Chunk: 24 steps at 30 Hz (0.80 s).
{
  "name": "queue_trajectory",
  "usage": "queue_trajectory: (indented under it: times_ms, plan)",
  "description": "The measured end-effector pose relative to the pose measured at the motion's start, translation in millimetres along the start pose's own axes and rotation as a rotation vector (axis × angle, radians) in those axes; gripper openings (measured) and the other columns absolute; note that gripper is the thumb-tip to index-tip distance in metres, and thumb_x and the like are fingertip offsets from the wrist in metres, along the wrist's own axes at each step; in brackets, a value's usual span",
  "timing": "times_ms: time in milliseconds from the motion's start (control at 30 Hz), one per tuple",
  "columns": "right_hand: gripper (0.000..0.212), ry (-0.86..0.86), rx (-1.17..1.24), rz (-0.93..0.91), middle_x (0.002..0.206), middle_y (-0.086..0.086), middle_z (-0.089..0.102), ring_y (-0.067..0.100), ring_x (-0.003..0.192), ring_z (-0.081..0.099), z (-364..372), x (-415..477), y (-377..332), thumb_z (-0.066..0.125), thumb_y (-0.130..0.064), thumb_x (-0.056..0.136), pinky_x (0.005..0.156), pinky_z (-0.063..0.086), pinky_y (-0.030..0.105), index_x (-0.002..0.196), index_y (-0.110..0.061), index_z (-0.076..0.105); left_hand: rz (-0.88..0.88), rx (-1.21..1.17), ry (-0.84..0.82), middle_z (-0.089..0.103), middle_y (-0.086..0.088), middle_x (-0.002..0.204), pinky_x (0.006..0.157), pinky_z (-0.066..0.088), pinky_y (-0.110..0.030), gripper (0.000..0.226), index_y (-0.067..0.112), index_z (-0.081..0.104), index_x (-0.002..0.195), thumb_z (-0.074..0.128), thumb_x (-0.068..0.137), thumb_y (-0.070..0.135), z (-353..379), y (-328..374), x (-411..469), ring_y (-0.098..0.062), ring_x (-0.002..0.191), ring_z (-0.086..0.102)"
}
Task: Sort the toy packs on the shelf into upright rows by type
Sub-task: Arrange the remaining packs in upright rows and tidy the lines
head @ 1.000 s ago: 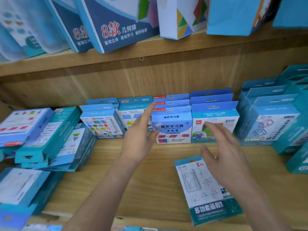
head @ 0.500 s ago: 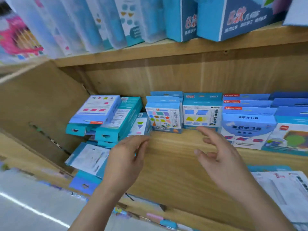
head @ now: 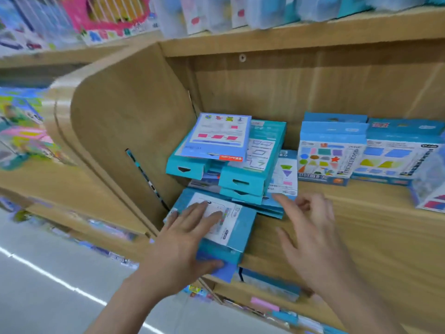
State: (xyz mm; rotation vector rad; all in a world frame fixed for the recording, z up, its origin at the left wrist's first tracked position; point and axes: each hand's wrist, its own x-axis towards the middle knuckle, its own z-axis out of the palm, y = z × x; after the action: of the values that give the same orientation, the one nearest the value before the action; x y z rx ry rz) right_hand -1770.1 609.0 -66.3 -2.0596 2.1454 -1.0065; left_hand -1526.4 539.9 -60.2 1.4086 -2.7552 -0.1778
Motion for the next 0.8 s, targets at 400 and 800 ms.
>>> queue_trajectory:
  times_ms: [400, 800]
  plan:
    - [0.041, -0.21, 0.321, 0.094, 0.116, -0.017, 0.055, 0.001, 0.1, 0.054, 38, -13, -27, 0.061, -0.016, 0.086, 0.086, 0.046, 0.02, 0.122, -0.034, 0.051, 0.301, 0.253, 0.22, 0.064, -0.013, 0.122, 0.088, 0.052, -0.047, 0.057, 0.019, 0.056, 0.121, 0.053, 0.08, 0.059, 5, -10, 16, -0.03, 0.112, 0.062]
    - [0.034, 0.057, 0.623, -0.069, 0.102, -0.015, 0.061, 0.005, 0.09, 0.058, 17, 2, -55, 0.067, -0.038, 0.075, 0.078, 0.046, 0.015, 0.109, -0.031, 0.066, 0.281, -0.125, 0.416, 0.057, 0.001, 0.131, 0.097, 0.048, -0.031, 0.051, 0.021, 0.044, 0.128, 0.056, 0.081, 0.038, 3, -20, -9, -0.013, 0.121, 0.051]
